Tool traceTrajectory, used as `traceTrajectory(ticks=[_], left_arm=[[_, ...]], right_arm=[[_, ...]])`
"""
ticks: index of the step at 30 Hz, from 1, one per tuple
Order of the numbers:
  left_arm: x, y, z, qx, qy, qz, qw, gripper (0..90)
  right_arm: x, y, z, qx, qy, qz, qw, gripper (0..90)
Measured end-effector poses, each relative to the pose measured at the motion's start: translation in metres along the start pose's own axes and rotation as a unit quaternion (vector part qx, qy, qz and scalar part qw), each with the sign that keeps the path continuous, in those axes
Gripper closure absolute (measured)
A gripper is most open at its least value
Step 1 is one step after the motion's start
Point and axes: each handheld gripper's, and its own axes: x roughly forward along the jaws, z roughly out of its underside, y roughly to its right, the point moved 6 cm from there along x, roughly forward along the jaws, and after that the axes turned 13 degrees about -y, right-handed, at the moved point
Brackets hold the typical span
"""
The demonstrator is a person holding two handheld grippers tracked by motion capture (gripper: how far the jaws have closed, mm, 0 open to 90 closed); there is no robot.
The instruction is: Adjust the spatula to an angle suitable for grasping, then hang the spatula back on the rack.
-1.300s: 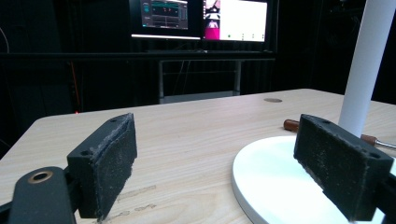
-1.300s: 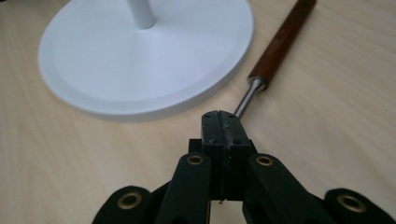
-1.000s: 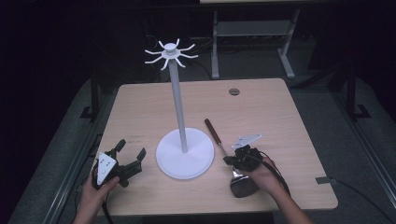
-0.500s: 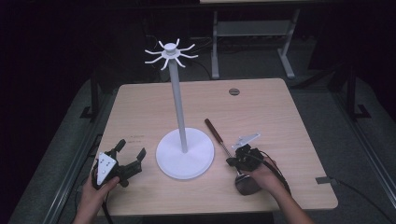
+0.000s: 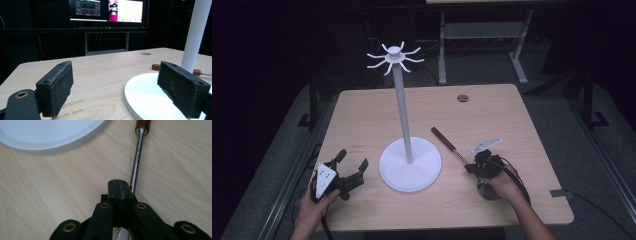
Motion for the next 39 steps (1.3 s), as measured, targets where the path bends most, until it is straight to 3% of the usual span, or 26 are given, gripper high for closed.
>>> traceTrajectory(ticks=[8,15,22,27,32,39], left_arm=[[0.0,0.0,0.0,0.0,0.0,0.0,1.0,12.8],[0.0,0.0,0.0,0.0,0.0,0.0,1.0,12.8],[0.0,0.0,0.0,0.0,0.0,-0.001,1.0,12.7],[0.0,0.0,0.0,-0.001,-0.001,-0.001,1.0,12.7],[0.0,0.0,0.0,-0.001,0.0,-0.001,1.0,12.7],[0.0,0.0,0.0,-0.001,-0.001,0.0,1.0,12.7]], right_arm=[[-0.005,0.018,0.006,0.017,0.003,0.016,0.9997,89.4],[-0.011,0.018,0.004,0.022,0.016,0.003,0.9996,86.8],[-0.018,0.013,-0.006,0.018,0.03,-0.014,0.9993,72.9],[-0.022,0.015,-0.017,0.018,0.037,-0.007,0.9991,63.8],[-0.019,0.018,-0.028,0.02,0.028,-0.013,0.9993,58.9],[-0.016,0.024,-0.043,0.026,0.006,-0.004,0.9996,56.5]])
